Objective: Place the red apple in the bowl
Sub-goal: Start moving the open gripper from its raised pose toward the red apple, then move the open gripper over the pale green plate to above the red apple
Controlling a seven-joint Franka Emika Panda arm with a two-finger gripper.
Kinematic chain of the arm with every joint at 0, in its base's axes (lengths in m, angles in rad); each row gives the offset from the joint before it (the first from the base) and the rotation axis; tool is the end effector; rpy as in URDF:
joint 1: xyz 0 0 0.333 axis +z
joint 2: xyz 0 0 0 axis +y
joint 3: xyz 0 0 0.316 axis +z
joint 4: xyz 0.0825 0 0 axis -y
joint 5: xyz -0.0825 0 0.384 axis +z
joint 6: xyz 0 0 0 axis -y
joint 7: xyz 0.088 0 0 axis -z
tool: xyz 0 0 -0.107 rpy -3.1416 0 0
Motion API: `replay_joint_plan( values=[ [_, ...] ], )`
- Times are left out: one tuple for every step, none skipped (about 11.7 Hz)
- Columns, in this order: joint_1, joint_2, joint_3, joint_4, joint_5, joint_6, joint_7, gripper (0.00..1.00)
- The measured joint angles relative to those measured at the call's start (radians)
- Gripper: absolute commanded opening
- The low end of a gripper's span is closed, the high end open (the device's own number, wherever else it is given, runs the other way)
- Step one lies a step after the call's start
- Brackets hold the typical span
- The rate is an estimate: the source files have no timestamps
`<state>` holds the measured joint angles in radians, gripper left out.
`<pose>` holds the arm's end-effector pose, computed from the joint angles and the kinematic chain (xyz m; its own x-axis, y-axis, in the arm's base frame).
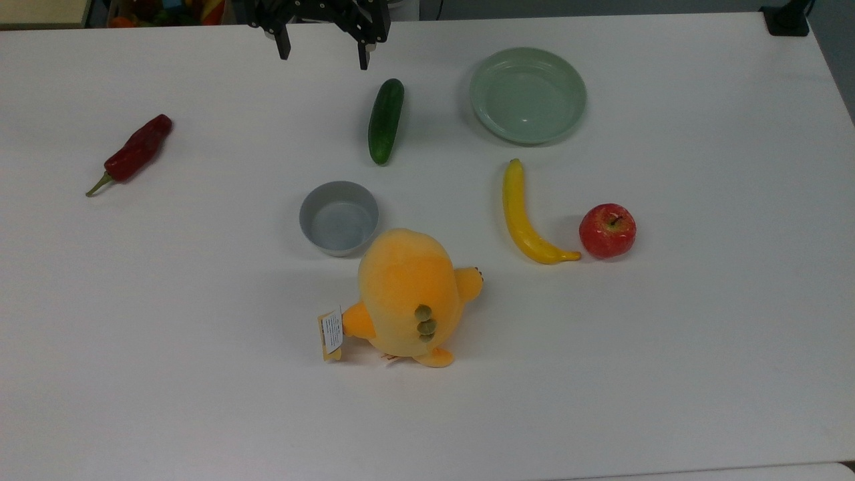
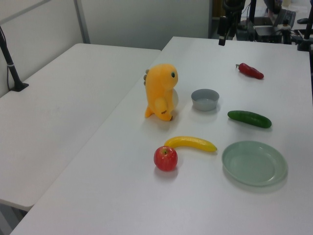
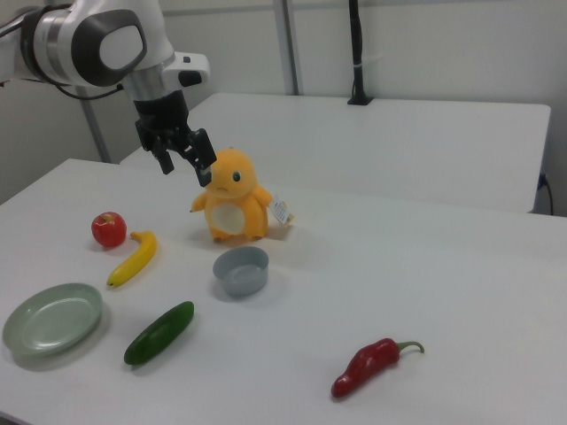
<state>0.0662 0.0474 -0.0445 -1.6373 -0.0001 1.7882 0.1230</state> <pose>0.5867 0.0133 0.5857 0.9896 -0.1010 0.1029 -0.1004 -0.9949 -0.0105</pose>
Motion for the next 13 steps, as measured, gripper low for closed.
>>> replay_joint_plan(
  values=[
    [0.000, 0.000, 0.001, -0.006, 0.000, 0.000, 0.000, 1.00],
    [0.000, 0.000, 0.003, -0.017, 0.000, 0.000, -0.001, 1.00],
    [0.000, 0.001, 0.007, -0.031, 0.000, 0.000, -0.002, 1.00],
    [0.001, 0.001, 0.009, -0.043, 0.000, 0.000, -0.002, 1.00],
    [0.001, 0.002, 0.012, -0.052, 0.000, 0.001, -0.002, 1.00],
    [0.001, 0.006, 0.019, -0.057, 0.000, 0.004, -0.003, 1.00],
    [0.001, 0.011, 0.039, -0.070, 0.000, 0.043, -0.003, 1.00],
    [0.002, 0.018, 0.072, -0.094, 0.000, 0.110, -0.002, 1.00],
    [0.004, 0.028, 0.107, -0.113, 0.000, 0.164, -0.002, 1.00],
    [0.009, 0.038, 0.143, -0.121, 0.000, 0.199, -0.002, 1.00],
    [0.028, 0.046, 0.168, -0.122, 0.000, 0.226, -0.001, 1.00],
    [0.059, 0.052, 0.180, -0.122, 0.000, 0.247, -0.001, 1.00],
    [0.094, 0.060, 0.183, -0.116, 0.000, 0.260, 0.001, 1.00]
  ],
)
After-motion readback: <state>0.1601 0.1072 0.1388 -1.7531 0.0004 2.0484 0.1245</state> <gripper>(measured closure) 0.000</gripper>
